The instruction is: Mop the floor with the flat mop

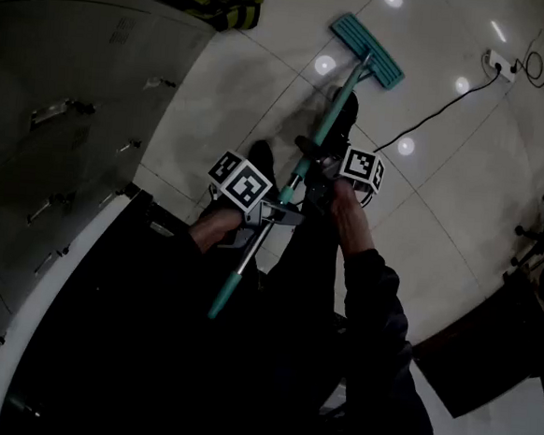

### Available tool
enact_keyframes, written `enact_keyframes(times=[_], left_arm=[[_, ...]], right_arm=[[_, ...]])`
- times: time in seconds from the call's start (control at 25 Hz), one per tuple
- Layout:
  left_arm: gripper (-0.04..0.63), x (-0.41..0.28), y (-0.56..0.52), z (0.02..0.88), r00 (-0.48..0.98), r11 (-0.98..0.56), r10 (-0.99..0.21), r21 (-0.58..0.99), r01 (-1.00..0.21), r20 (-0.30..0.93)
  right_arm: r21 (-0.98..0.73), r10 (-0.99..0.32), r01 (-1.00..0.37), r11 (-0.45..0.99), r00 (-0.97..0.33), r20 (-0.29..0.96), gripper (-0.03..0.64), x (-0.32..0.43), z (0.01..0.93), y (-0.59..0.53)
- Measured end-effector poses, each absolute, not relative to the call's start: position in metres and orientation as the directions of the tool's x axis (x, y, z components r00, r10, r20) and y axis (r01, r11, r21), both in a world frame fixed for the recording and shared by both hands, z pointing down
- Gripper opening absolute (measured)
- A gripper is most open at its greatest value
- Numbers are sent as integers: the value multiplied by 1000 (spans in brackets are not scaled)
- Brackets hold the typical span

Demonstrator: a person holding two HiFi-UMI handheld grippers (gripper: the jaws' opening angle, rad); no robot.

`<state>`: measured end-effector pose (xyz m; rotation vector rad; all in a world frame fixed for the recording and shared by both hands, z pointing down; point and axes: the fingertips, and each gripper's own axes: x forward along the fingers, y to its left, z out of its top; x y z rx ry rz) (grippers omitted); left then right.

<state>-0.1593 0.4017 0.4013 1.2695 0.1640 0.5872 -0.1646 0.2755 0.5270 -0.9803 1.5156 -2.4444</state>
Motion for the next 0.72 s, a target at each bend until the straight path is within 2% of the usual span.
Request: enact_keyframes(times=[0.24, 0.72], left_arm=[[163, -73, 330, 414, 852, 165, 491, 941, -297, 183], [164, 144, 138, 443, 872, 165, 466, 954, -252, 150]], right_arm=[[-843, -415, -239, -481, -785, 460, 196, -74, 538, 203], [-838, -441, -267, -476, -752, 490, 196, 146, 565, 10]])
